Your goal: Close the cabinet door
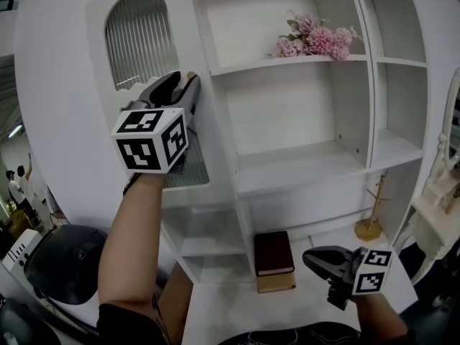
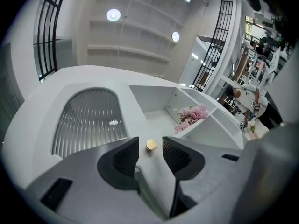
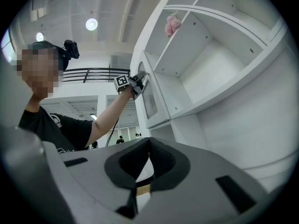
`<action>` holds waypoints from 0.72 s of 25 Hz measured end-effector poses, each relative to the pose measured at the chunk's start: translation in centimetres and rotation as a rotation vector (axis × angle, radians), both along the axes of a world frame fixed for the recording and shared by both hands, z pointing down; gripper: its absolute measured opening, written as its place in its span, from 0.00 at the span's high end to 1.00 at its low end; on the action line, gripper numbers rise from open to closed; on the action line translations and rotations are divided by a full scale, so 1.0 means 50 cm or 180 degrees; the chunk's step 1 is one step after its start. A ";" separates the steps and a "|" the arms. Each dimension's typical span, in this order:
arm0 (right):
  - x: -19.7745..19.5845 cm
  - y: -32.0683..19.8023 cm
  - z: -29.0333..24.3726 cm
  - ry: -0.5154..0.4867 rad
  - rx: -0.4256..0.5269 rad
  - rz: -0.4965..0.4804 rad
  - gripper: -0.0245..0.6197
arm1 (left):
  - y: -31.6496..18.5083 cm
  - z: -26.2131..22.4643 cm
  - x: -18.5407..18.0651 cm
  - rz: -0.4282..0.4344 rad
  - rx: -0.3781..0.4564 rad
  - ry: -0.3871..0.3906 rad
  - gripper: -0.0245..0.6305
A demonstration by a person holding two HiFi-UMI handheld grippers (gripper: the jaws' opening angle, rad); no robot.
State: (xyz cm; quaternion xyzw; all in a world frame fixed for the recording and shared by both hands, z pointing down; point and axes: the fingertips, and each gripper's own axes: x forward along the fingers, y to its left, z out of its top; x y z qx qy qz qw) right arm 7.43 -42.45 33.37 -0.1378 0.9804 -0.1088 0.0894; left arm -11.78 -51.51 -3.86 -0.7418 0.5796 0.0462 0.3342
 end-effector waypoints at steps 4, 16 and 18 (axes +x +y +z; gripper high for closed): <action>-0.010 0.039 0.007 0.0039 -0.0048 0.0050 0.95 | 0.063 0.056 -0.001 0.0268 -0.0088 0.0169 0.70; -0.084 0.188 0.017 0.0111 -0.0075 0.0013 0.95 | 0.288 0.481 0.100 0.1582 -0.1572 0.0453 0.70; -0.095 0.222 0.019 0.0110 -0.0018 0.0036 0.95 | 0.347 0.556 0.109 0.1728 -0.1738 0.0477 0.70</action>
